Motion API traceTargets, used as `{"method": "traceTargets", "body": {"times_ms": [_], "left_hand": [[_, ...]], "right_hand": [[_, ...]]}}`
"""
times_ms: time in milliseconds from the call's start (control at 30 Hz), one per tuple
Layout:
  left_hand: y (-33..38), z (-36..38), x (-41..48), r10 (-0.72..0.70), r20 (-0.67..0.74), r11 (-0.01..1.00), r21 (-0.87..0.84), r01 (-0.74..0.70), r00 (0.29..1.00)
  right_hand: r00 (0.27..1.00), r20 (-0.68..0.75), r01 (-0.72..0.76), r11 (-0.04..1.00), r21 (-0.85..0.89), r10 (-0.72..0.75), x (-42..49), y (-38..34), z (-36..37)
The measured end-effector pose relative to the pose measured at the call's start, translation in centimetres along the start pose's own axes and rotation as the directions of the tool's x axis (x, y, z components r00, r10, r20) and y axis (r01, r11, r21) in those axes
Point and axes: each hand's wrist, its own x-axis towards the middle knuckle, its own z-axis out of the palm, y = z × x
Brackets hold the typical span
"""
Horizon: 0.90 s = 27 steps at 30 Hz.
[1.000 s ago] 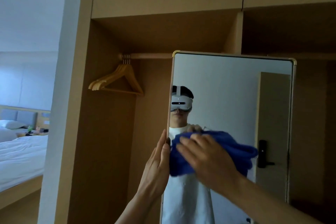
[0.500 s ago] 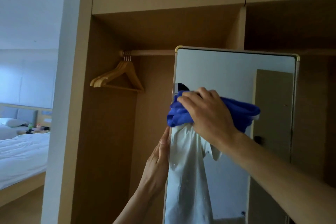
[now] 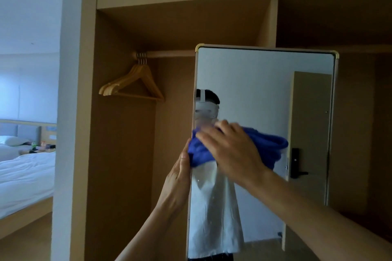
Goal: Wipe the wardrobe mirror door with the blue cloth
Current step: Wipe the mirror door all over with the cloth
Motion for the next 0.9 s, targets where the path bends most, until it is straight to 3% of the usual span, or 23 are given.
{"method": "traceTargets", "body": {"times_ms": [133, 333, 467, 600, 700, 800, 900], "left_hand": [[-0.6, 0.0, 0.1, -0.032, -0.009, 0.999, -0.008, 0.032, 0.999], [-0.9, -0.4, 0.8, 0.015, 0.015, 0.999, -0.031, -0.014, 1.0], [-0.9, -0.2, 0.7, 0.034, 0.027, 0.999, -0.042, -0.032, 0.999], [-1.1, 0.0, 0.3, 0.01, 0.003, 0.996, -0.084, -0.01, 1.0], [-1.5, -0.1, 0.3, -0.013, -0.004, 0.995, -0.102, 0.013, 1.0], [-1.2, 0.0, -0.1, 0.004, 0.007, 0.995, -0.097, -0.004, 1.0], [-1.0, -0.1, -0.3, 0.025, 0.025, 0.999, -0.045, -0.024, 0.999]], "right_hand": [[0.999, -0.006, -0.043, 0.999, 0.026, 0.043, 1.0, 0.2, -0.6], [0.983, 0.087, 0.156, 0.986, 0.053, -0.16, -6.1, -4.1, 2.8], [0.974, 0.099, 0.202, 0.978, 0.045, -0.206, -6.1, -3.7, 2.7], [0.998, -0.004, 0.067, 0.998, -0.02, -0.067, -2.2, -1.0, 0.6], [1.0, 0.001, -0.012, 1.0, -0.012, 0.012, -0.6, -0.5, -0.1], [1.0, 0.002, -0.002, 1.0, 0.008, 0.002, -2.9, -2.2, 0.9], [0.992, 0.069, 0.101, 0.994, 0.044, -0.104, -7.1, -4.8, 2.7]]}}
